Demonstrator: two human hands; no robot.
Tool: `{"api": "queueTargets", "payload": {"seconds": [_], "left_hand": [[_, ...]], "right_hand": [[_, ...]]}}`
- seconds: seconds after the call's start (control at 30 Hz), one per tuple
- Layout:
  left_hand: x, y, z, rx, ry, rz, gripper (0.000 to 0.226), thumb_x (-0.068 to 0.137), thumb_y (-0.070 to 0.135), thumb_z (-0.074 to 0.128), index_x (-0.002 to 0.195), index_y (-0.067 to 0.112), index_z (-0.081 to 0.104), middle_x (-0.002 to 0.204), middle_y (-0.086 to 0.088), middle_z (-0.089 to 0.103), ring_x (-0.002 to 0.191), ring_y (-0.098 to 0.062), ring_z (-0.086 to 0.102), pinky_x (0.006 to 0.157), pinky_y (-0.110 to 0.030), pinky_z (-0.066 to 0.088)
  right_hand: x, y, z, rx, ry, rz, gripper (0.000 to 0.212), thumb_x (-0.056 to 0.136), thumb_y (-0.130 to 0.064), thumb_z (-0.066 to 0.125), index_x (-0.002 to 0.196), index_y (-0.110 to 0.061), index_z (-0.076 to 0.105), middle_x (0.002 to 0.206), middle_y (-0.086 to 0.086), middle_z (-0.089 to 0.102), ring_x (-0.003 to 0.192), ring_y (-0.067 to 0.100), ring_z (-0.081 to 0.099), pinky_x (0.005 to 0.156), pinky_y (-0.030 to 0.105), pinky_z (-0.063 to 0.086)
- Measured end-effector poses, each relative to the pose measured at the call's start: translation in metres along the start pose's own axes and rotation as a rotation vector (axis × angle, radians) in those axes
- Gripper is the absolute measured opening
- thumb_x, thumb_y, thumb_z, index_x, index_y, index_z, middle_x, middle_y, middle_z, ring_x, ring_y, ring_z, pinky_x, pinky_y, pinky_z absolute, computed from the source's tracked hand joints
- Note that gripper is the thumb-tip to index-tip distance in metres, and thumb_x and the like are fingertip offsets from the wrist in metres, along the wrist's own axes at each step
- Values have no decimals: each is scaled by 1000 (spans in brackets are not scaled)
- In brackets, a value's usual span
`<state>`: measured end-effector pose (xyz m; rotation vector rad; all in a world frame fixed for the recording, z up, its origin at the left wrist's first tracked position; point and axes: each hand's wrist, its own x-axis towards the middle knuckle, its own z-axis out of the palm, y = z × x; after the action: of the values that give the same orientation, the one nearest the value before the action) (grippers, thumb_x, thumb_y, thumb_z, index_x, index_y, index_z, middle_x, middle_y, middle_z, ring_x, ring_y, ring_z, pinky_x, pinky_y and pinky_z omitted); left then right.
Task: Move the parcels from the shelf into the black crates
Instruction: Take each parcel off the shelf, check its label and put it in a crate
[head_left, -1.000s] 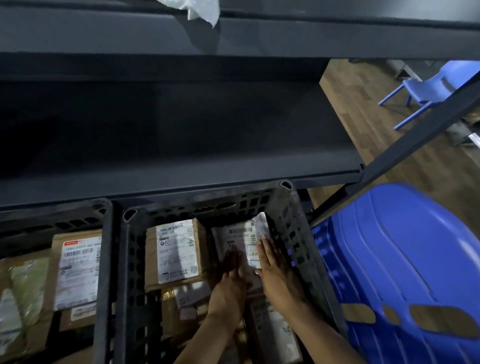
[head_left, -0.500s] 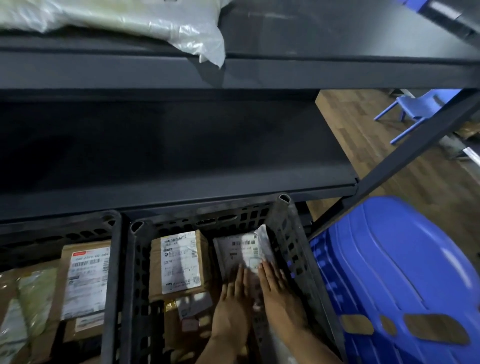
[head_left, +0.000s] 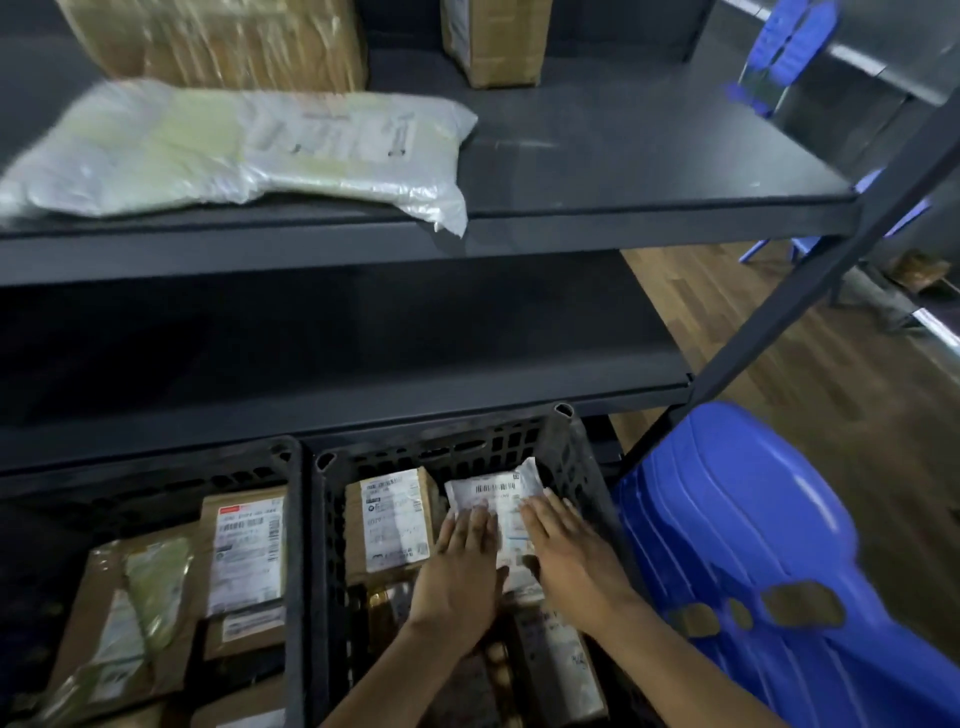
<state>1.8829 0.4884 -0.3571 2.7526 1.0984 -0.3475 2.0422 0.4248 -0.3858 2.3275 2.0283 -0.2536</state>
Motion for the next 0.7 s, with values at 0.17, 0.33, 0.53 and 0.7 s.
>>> {"api": "queueTargets", "payload": {"seconds": [0.17, 0.33, 0.53, 0.7], "left_hand": [[-25, -41, -90, 79, 206, 8, 59, 102, 36, 17, 151, 7, 1, 161, -9, 2, 148, -23, -2, 115, -38, -14], [-61, -76, -197, 136, 469, 19, 56, 96, 36, 30, 140, 3, 42, 147, -12, 42, 138, -25, 37, 116, -42, 21], [-85, -123, -271, 146, 735, -69, 53, 88, 21, 61, 133, -4, 51, 139, -18, 51, 130, -32, 48, 109, -47, 34], [-89, -161, -297, 198, 721, -172, 59, 82, 15, 68, 133, -9, 48, 138, -23, 51, 128, -38, 48, 108, -49, 34]], "right_hand": [[4, -18, -110, -94, 155, -121, 62, 80, -23, 66, 136, -4, 49, 137, 12, 53, 128, 27, 50, 110, 41, 36], [17, -38, -209, -65, 421, -149, 46, 77, -20, 76, 118, -4, 65, 116, 11, 67, 105, 26, 65, 90, 36, 54], [43, -67, -300, -30, 722, -278, 39, 86, -18, 66, 121, -2, 61, 121, 10, 63, 112, 24, 60, 93, 30, 49], [69, -94, -337, -54, 702, -303, 47, 87, -23, 65, 128, 0, 55, 131, 14, 56, 122, 27, 53, 102, 34, 44]]}}
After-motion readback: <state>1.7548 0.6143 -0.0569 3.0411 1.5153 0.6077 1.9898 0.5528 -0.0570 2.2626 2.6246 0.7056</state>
